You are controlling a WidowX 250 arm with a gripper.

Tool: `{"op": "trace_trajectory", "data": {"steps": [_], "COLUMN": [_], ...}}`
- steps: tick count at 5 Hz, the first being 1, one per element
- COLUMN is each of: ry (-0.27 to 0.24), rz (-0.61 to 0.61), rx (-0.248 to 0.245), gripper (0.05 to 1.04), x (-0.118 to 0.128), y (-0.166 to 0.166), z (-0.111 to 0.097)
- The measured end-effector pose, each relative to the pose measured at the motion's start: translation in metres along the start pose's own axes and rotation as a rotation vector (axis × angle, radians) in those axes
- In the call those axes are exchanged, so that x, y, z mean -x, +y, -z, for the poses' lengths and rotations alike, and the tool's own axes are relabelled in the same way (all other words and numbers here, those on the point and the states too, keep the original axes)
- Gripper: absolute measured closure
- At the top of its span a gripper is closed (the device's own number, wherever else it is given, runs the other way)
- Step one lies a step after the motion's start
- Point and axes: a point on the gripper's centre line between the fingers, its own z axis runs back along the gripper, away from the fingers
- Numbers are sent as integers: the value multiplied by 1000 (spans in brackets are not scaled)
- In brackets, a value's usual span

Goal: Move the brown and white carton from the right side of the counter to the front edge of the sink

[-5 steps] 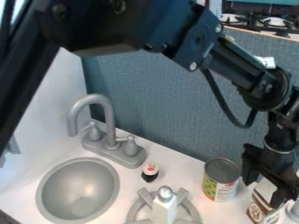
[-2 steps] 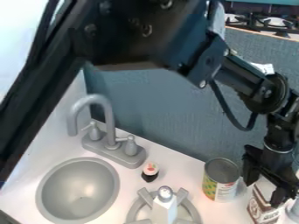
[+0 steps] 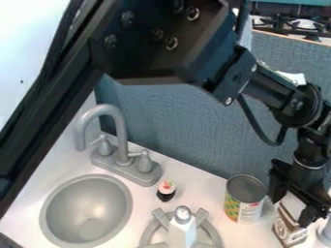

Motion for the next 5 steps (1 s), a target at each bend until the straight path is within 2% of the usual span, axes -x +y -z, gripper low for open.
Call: {"op": "trace_trajectory", "data": {"steps": [1, 2, 3, 4, 5], "ry": [-2, -6, 15, 4, -25], "rz": [10, 1, -34, -126, -248], "rx": [1, 7, 23, 23, -17], "gripper": [140, 249, 251, 252, 252], "x": [-2, 0, 25, 68, 104], "y": [-1, -1, -3, -2, 3], "z": [-1, 1, -1, -26, -52]}}
